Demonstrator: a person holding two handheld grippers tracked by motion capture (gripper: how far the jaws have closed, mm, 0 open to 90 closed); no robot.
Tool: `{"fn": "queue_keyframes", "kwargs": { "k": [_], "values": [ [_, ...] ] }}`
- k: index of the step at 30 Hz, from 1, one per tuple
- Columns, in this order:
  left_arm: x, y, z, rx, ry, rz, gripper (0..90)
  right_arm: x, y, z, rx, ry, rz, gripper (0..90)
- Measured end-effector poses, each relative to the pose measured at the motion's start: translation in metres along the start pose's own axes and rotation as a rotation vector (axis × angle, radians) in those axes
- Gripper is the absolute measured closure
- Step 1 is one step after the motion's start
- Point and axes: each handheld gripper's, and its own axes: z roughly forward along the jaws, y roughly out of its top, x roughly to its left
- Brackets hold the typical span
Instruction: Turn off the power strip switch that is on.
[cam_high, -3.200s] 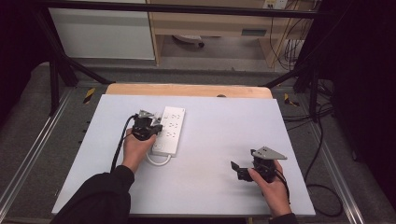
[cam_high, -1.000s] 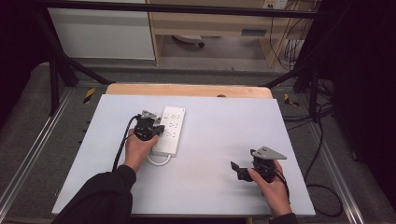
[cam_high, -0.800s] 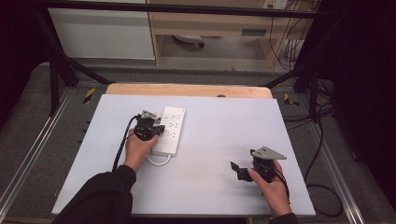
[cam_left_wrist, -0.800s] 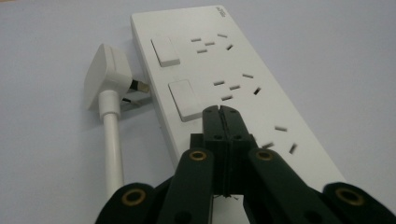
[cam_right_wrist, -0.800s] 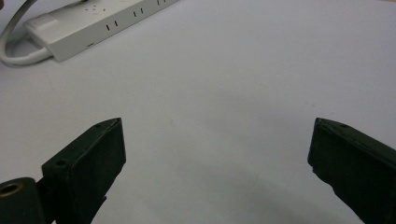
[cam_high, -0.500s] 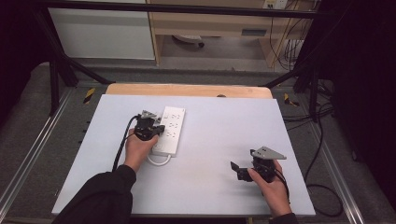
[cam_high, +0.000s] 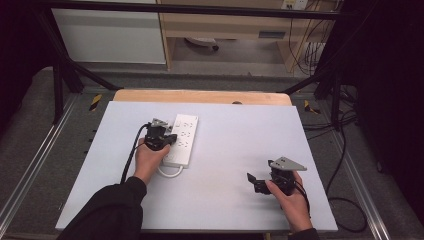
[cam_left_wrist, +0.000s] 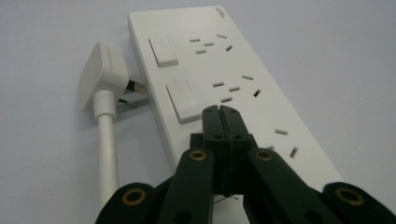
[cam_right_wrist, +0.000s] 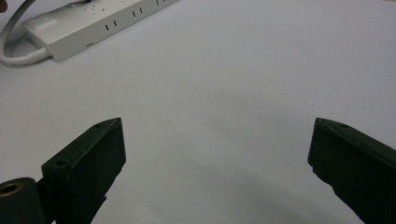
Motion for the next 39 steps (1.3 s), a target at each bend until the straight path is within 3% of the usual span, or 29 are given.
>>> {"fn": "queue_keyframes", "kwargs": {
  "k": [5, 19, 29, 39],
  "values": [
    [0.001, 0.003, -0.002, -0.024, 0.005, -0.016, 90.0, -0.001, 0.000, -0.001, -0.001, 0.000, 0.004, 4.6],
    [-0.001, 0.002, -0.005, -0.039, 0.019, 0.016, 90.0, 0.000, 0.000, 0.000, 0.002, 0.003, 0.003, 4.6],
    [-0.005, 0.003, -0.005, -0.058, 0.001, 0.019, 89.6, 0.000, 0.000, -0.001, -0.004, 0.012, 0.014, 4.5],
    [-0.009, 0.005, -0.007, -0.105, -0.010, 0.033, 63.9, 0.001, 0.000, 0.000, 0.000, 0.008, 0.006, 4.5]
  ]
}}
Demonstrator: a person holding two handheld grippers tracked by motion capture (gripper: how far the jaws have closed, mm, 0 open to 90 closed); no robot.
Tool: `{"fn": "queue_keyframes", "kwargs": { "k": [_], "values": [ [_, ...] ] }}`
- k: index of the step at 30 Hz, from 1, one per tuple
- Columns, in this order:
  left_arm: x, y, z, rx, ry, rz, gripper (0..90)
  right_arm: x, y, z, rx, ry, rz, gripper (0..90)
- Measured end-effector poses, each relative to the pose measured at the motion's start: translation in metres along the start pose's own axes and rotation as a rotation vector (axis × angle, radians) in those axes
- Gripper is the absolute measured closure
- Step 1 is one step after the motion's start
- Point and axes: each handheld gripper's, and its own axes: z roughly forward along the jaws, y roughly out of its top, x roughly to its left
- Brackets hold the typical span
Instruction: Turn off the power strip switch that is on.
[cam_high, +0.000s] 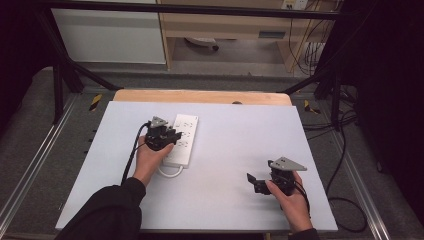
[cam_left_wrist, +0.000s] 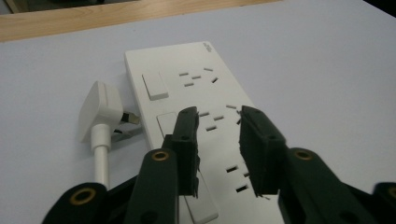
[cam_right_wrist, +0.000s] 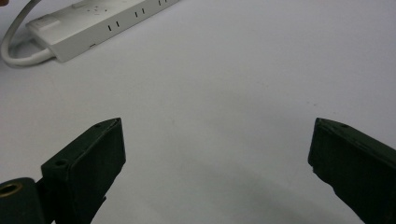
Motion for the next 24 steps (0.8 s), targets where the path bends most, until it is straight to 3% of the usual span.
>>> {"fn": "queue_keyframes", "kwargs": {
  "k": [10, 16, 19, 21, 24],
  "values": [
    [-0.004, 0.005, -0.005, -0.070, -0.023, -0.035, 32.1, 0.000, 0.000, 0.000, 0.001, 0.001, 0.000, 4.5],
    [-0.007, 0.007, -0.009, -0.077, -0.012, -0.042, 13.9, 0.000, 0.000, 0.000, 0.003, 0.002, -0.001, 4.4],
    [-0.007, 0.008, -0.013, -0.068, 0.009, -0.067, 12.4, 0.000, 0.000, 0.000, 0.006, -0.002, -0.004, 4.3],
    [-0.010, 0.009, -0.017, -0.065, 0.026, -0.054, 13.0, -0.001, 0.000, 0.000, 0.008, -0.003, 0.000, 4.4],
    [-0.015, 0.011, -0.027, -0.100, 0.003, -0.045, 12.4, -0.001, 0.000, 0.000, 0.011, -0.001, -0.003, 4.1]
  ]
}}
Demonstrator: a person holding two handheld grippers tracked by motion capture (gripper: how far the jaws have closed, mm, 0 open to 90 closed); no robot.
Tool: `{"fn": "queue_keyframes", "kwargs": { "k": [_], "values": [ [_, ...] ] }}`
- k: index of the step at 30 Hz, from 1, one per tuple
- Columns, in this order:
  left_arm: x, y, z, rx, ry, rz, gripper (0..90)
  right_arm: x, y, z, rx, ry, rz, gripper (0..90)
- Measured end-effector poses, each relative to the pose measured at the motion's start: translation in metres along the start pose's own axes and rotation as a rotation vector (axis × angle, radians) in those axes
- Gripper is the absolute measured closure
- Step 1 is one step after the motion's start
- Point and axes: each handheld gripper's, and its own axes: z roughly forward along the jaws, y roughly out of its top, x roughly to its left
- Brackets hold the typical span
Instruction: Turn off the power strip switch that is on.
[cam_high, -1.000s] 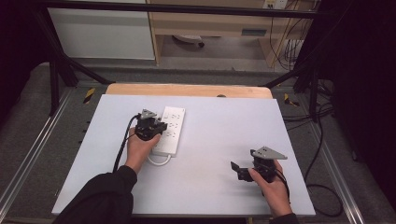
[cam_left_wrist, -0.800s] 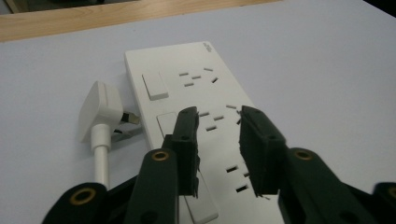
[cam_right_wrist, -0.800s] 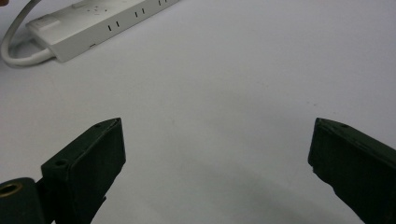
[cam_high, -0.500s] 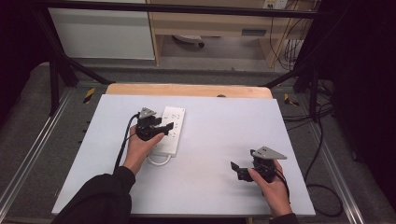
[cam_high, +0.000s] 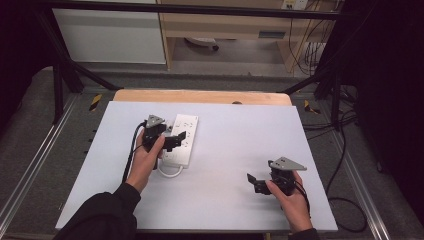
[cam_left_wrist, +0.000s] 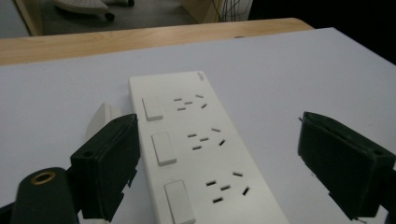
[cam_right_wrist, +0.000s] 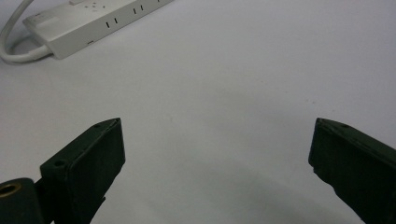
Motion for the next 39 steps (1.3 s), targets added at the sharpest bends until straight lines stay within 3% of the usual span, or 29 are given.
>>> {"fn": "queue_keyframes", "kwargs": {
  "k": [4, 7, 15, 26, 39],
  "values": [
    [-0.005, 0.005, -0.013, -0.055, -0.013, 0.039, 11.4, 0.000, 0.000, 0.000, 0.000, -0.001, 0.001, 3.7],
    [-0.007, 0.008, -0.022, -0.082, -0.017, 0.047, 11.5, 0.000, 0.000, 0.000, 0.000, 0.000, -0.001, 3.5],
    [-0.012, 0.012, -0.051, -0.102, -0.043, 0.070, 10.8, -0.001, 0.000, 0.000, 0.001, 0.004, -0.004, 3.2],
    [-0.010, 0.009, -0.086, -0.123, -0.053, 0.070, 9.3, 0.000, 0.000, 0.001, -0.001, 0.013, -0.005, 2.9],
    [0.004, -0.006, -0.127, -0.164, -0.048, 0.032, 9.0, 0.000, 0.000, 0.000, 0.002, 0.009, -0.011, 2.9]
  ]
}}
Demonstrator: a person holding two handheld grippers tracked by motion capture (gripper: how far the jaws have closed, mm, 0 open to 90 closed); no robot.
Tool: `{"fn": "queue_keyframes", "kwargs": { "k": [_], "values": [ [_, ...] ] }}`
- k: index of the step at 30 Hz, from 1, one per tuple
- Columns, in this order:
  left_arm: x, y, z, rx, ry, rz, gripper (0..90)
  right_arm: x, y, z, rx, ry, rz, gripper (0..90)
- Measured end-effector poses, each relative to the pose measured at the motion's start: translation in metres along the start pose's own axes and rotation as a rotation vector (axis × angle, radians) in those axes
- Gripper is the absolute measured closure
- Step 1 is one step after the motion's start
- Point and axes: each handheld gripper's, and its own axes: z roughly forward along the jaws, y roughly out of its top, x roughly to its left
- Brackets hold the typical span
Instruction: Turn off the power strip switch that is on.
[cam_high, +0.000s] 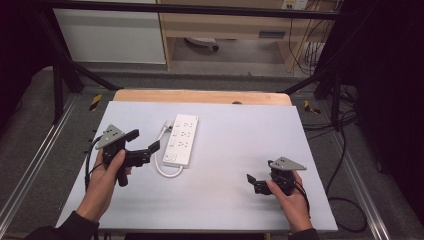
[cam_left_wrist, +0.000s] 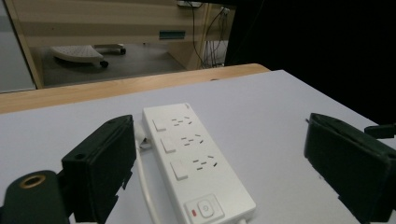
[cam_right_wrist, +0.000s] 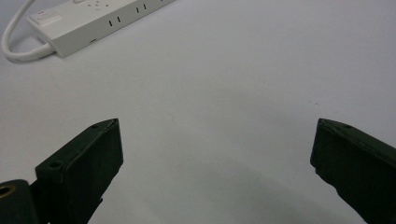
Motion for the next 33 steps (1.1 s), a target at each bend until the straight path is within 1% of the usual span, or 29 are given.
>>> {"fn": "queue_keyframes", "kwargs": {
  "k": [4, 7, 10, 13, 15, 19, 21, 22, 25, 26, 27, 30, 33],
  "values": [
    [0.005, -0.009, -0.013, -0.001, 0.015, -0.011, 9.0, 0.000, 0.000, -0.001, -0.002, 0.004, 0.001, 2.8],
    [0.010, -0.016, -0.022, -0.007, 0.025, -0.028, 9.0, -0.001, 0.000, -0.001, -0.004, 0.003, 0.005, 2.7],
    [0.013, -0.023, -0.029, -0.006, 0.038, -0.027, 9.0, 0.000, 0.000, -0.001, -0.006, 0.006, 0.005, 2.7],
    [0.015, -0.031, -0.035, -0.004, 0.040, -0.039, 9.0, 0.000, 0.000, -0.002, -0.010, 0.005, -0.001, 2.7],
    [0.016, -0.036, -0.038, 0.002, 0.044, -0.036, 9.0, 0.000, 0.000, -0.002, -0.010, 0.003, 0.002, 2.7],
    [0.016, -0.048, -0.043, 0.010, 0.050, -0.045, 8.8, 0.000, 0.000, -0.001, -0.008, 0.002, 0.001, 2.7],
    [0.015, -0.056, -0.044, 0.019, 0.051, -0.049, 8.8, 0.000, 0.000, -0.001, -0.006, -0.001, -0.007, 2.8],
    [0.015, -0.060, -0.044, 0.025, 0.050, -0.047, 8.8, 0.000, 0.000, -0.001, -0.005, -0.003, -0.005, 2.7],
    [0.014, -0.074, -0.046, 0.051, 0.068, -0.059, 9.1, -0.001, -0.001, -0.002, -0.005, -0.012, -0.001, 2.8],
    [0.014, -0.078, -0.046, 0.063, 0.066, -0.060, 9.1, -0.002, -0.001, -0.002, -0.006, -0.015, 0.000, 2.8],
    [0.013, -0.081, -0.046, 0.070, 0.064, -0.057, 9.2, -0.002, -0.001, -0.003, -0.007, -0.018, 0.000, 2.9],
    [0.012, -0.087, -0.049, 0.090, 0.078, -0.026, 9.1, -0.003, -0.001, -0.003, -0.010, -0.023, 0.000, 3.0],
    [0.011, -0.093, -0.053, 0.110, 0.075, -0.024, 8.6, -0.003, -0.001, -0.003, -0.006, -0.032, -0.007, 3.0]
  ]
}}
